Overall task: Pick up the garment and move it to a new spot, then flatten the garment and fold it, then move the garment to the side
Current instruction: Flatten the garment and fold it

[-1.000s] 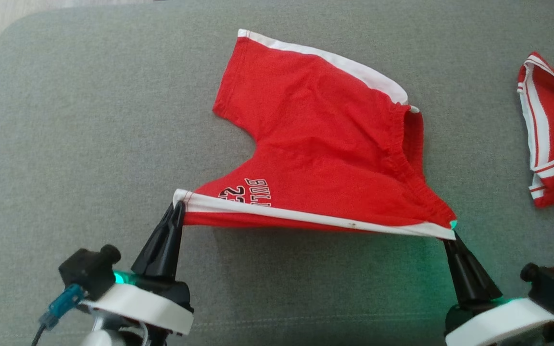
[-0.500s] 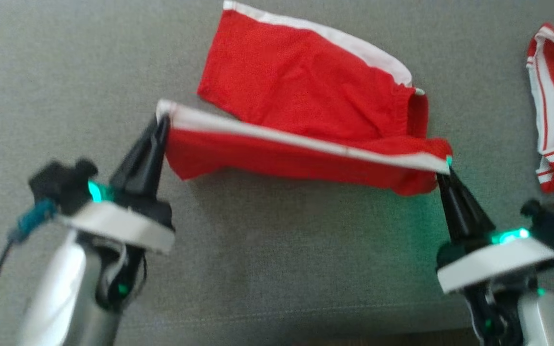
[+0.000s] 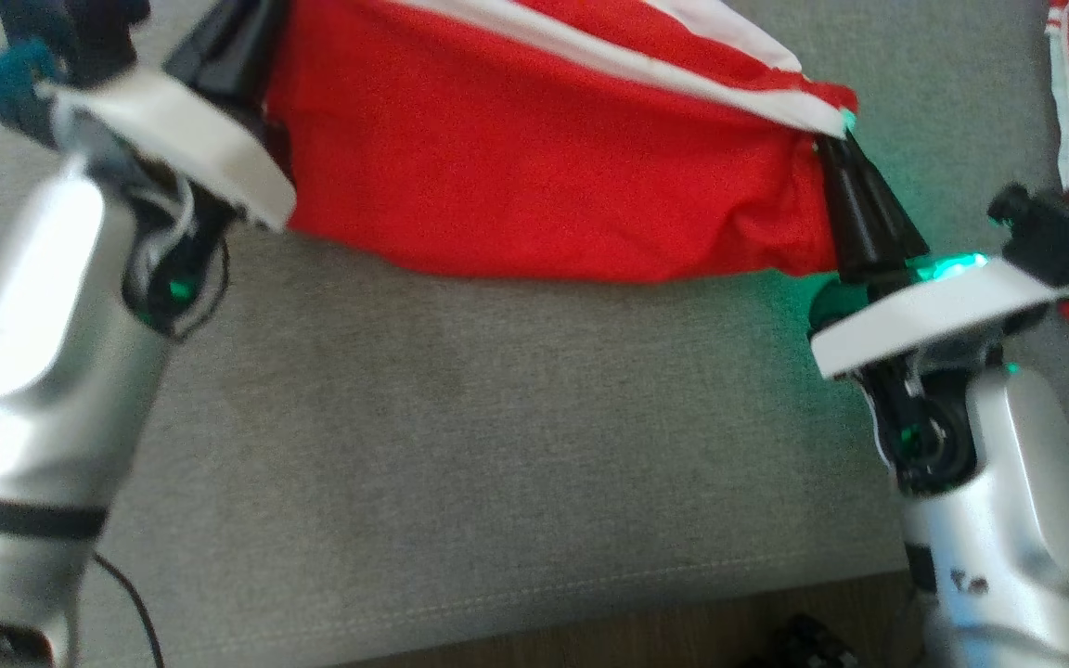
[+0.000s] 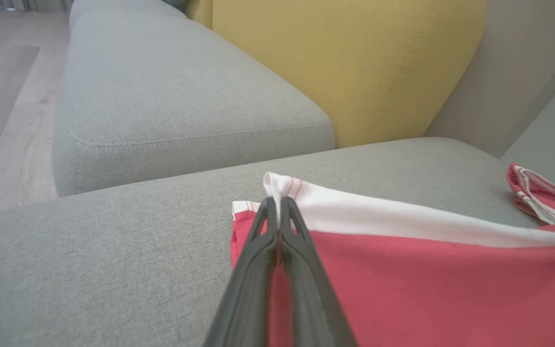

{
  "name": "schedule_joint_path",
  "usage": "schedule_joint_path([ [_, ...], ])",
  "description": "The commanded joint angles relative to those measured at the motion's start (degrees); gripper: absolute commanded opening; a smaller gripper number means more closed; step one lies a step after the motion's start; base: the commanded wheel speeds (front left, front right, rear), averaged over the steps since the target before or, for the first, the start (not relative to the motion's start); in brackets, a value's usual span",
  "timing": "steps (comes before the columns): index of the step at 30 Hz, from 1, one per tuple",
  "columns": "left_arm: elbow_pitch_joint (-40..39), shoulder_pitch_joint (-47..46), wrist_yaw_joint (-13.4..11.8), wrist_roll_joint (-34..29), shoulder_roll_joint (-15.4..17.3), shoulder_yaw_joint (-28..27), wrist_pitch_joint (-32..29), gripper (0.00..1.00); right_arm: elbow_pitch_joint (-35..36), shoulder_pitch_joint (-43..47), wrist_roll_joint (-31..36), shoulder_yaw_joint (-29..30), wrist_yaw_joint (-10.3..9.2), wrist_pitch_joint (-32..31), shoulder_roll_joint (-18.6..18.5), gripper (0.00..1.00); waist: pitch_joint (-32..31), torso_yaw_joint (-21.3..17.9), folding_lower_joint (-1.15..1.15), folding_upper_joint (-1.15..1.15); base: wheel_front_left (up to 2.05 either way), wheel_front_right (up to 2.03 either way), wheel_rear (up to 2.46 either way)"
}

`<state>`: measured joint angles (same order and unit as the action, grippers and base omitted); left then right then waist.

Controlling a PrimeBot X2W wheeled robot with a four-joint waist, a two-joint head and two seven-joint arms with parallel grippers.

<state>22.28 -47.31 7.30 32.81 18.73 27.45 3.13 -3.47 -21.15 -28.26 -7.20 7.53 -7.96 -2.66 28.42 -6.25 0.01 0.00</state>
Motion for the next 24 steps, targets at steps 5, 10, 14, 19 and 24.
schedule_joint_path([
  [5, 6.1, -9.7, 0.2, 6.4, 4.8, 5.6, -0.3, 0.0, -3.1, -6.2, -1.6, -2.0, -0.04, 1.0, -0.2, 0.0, 2.8, -3.0, -0.01, 0.0, 0.0, 0.0, 0.0],
  [10, 11.4, -16.4, 0.2, 13.0, 7.5, 12.6, -0.5, 0.0, -6.9, -11.1, -3.4, -3.6, -0.04, 1.7, -0.2, 0.0, 4.1, -4.9, -0.01, 0.0, 0.0, 0.0, 0.0],
  [14, 14.1, -20.5, 0.2, 16.9, 9.5, 16.7, 0.0, 0.0, -9.5, -13.7, -4.2, -5.0, -0.04, 2.7, -0.2, 0.0, 4.7, -6.1, -0.01, 0.0, 0.0, 0.0, 0.0],
  [19, 17.4, -23.2, 0.2, 21.8, 10.3, 20.6, -0.1, 0.0, -11.8, -16.4, -7.3, -7.7, -0.04, 3.6, -0.2, 0.0, 5.1, -6.7, -0.01, 0.0, 0.0, 0.0, 0.0],
  [24, 19.5, -23.4, 0.2, 26.8, 10.3, 23.0, -2.7, 1.0, -13.3, -17.0, -7.9, -9.2, -0.04, 4.6, -0.2, 1.0, 5.0, -6.8, -0.01, 0.0, 0.0, 0.0, 0.0],
])
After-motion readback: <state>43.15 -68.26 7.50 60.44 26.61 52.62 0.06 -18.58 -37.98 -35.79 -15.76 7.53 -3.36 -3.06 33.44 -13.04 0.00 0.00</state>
